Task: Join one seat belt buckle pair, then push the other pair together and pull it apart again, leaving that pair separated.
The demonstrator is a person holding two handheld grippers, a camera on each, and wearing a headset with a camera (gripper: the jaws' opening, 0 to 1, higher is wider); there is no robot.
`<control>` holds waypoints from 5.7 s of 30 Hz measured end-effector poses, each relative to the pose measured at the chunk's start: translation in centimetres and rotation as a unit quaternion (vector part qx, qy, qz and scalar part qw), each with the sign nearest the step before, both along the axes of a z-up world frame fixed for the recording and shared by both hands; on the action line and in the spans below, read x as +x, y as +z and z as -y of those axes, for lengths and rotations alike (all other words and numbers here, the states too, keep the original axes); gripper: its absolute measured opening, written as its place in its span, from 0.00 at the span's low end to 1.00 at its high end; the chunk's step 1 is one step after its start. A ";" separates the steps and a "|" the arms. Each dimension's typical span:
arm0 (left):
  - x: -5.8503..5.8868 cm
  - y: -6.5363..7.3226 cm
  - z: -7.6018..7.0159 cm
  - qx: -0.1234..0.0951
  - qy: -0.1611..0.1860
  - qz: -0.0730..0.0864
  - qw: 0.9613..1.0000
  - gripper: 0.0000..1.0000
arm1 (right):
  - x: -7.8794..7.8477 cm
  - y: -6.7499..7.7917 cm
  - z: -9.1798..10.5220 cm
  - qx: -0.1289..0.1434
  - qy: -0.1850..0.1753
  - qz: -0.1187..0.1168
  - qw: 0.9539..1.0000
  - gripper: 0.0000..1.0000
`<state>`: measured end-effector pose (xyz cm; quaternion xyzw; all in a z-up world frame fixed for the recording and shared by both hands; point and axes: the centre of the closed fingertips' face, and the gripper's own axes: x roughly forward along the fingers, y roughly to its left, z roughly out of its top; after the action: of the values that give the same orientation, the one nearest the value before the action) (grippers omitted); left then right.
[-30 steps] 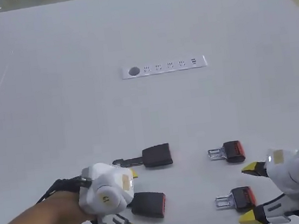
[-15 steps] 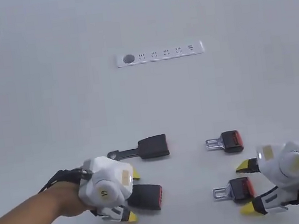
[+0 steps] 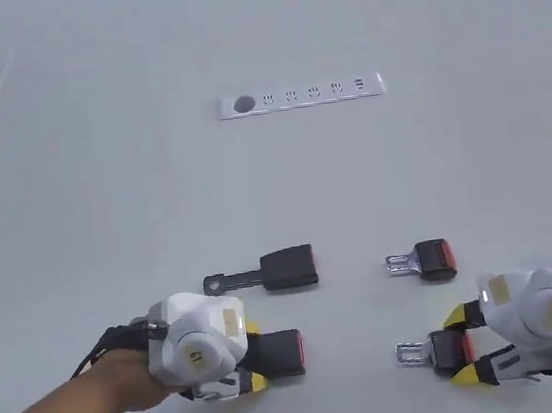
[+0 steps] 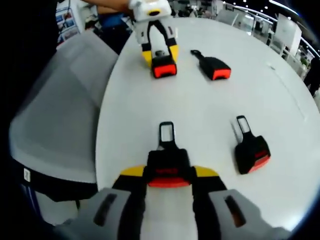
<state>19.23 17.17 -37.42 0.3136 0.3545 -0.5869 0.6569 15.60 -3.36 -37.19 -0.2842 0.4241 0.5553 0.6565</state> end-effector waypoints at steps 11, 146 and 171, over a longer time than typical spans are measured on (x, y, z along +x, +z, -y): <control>-0.4 0.1 -0.1 0.013 -0.052 -0.003 0.999 0.33 | 0.3 -0.1 -0.3 -0.042 0.027 -0.007 0.999 0.36; -0.7 0.0 -0.1 0.013 -0.108 -0.006 0.994 0.32 | 2.6 0.3 -13.7 0.098 0.064 0.060 0.991 0.37; 0.2 5.1 -0.8 -0.019 -0.001 0.036 0.999 0.81 | 3.7 4.9 -10.7 0.117 -0.024 0.086 0.989 0.79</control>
<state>19.46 17.95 -32.29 0.3223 0.3187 -0.5827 0.6746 19.35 7.39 -32.27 -0.2419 0.3049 0.5587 0.7324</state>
